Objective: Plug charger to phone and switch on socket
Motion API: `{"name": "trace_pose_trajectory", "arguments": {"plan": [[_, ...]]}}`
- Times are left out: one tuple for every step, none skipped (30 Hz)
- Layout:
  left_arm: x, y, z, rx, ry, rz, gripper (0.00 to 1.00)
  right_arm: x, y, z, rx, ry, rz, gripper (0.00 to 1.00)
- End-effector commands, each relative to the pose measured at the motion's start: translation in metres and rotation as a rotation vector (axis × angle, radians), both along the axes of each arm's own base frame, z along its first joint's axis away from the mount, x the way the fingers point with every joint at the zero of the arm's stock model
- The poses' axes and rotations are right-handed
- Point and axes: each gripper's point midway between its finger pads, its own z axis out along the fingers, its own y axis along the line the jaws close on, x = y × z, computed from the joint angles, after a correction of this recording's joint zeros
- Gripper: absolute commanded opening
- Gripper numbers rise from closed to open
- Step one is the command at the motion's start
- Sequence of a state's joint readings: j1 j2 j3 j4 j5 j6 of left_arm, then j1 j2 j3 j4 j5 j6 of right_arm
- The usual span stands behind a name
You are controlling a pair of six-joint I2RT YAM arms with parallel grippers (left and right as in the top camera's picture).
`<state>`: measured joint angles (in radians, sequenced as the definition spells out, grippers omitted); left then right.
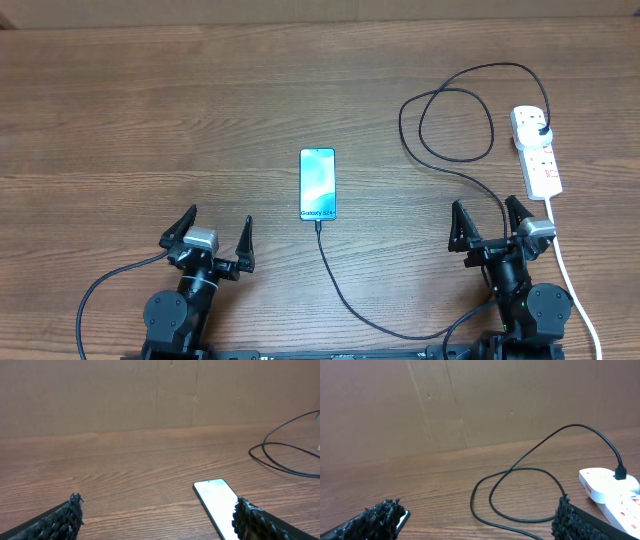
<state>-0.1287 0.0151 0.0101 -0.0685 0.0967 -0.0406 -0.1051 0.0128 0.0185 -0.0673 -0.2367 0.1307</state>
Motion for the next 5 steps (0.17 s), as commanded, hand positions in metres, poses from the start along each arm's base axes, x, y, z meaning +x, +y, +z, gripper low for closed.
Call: {"name": "trace_pose_trajectory", "arguments": {"plan": [[0.0003,0.0032,-0.0006,0.029,-0.010,0.014,0.99,0.0001,-0.0013,-0.0015,0.003,-0.005,-0.005,1.00],[0.0003,0.0032,-0.0008,0.029,-0.010,0.014,1.00,0.0001,-0.0013,-0.0015,0.003,-0.005,-0.005,1.00],[0.0003,0.0032,-0.0006,0.029,-0.010,0.014,1.00,0.0001,-0.0013,-0.0015,0.003,-0.005,-0.005,1.00],[0.0004,0.0032,-0.0008,0.029,-0.010,0.014,1.00,0.0001,-0.0013,-0.0015,0.003,-0.005,-0.005,1.00],[0.0003,0.0032,-0.0006,0.029,-0.010,0.014,1.00,0.0001,-0.0013,-0.0015,0.003,-0.005,-0.005,1.00]]}}
